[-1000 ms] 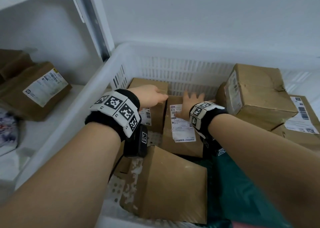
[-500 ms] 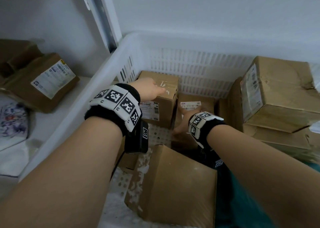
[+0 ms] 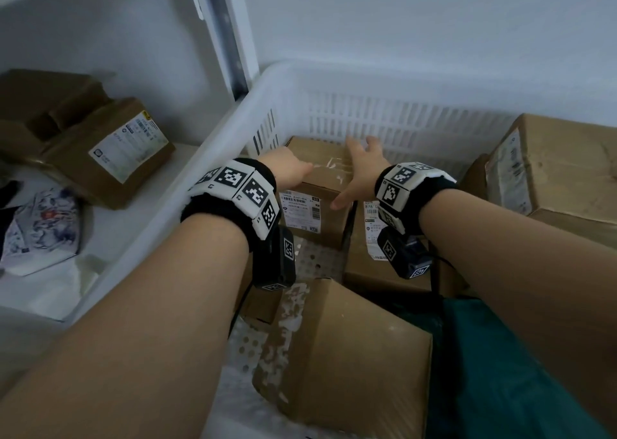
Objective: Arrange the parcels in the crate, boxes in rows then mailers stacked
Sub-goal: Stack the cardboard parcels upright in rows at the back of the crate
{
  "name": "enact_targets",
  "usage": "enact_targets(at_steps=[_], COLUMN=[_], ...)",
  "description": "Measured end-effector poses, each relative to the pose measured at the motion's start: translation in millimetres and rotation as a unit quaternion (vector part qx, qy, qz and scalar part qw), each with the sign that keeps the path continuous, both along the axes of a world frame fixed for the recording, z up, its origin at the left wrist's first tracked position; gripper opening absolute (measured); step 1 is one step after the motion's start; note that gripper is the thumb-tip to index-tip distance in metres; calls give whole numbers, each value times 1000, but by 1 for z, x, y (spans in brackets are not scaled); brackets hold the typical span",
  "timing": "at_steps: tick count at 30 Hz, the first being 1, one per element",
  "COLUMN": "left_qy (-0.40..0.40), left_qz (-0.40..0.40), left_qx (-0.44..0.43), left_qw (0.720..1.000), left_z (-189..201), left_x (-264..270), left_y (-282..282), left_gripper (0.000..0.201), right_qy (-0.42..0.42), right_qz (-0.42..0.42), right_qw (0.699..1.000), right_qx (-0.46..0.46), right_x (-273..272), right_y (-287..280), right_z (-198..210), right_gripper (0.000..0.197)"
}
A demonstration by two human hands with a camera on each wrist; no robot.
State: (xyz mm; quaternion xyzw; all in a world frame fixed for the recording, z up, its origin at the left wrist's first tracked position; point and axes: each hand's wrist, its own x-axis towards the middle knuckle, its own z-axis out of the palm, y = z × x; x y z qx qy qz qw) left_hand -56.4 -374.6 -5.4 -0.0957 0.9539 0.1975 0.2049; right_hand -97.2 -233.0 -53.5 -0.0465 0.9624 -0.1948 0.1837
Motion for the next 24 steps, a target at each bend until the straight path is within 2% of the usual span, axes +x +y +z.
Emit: enact_targets(at_steps=[3, 10, 14, 17, 20, 22, 24], left_qy=[7, 7, 20, 43, 41, 25, 14], left_qz=[-11, -29, -37, -40, -41, -43, -35], left_qx=[-15, -51, -35, -24, -13, -12, -11], left_qw=[1000, 998, 999, 998, 998, 999, 999], left_z=[-2, -3, 1, 6, 7, 4, 0], left_x=[0, 1, -1, -3, -3, -2, -3], left_y=[0, 0, -4, -6, -4, -4, -7], left_gripper=[45, 44, 43, 31, 18, 14, 16], right_qy=[27, 29, 21, 2, -58, -99, -91], right_qz=[-11, 14, 6, 3, -7, -24, -20], right_qw=[1000, 999, 998, 996, 994, 988, 992], right_qx=[7, -19, -52, -86, -96, -117, -84], right_x=[1, 3, 4, 0, -5, -8, -12], right_y=[-2, -7, -7, -2, 1, 1, -1], right_z=[-1, -4, 1, 9, 11, 11, 9], right_gripper=[106, 105, 99, 90, 74, 67, 60])
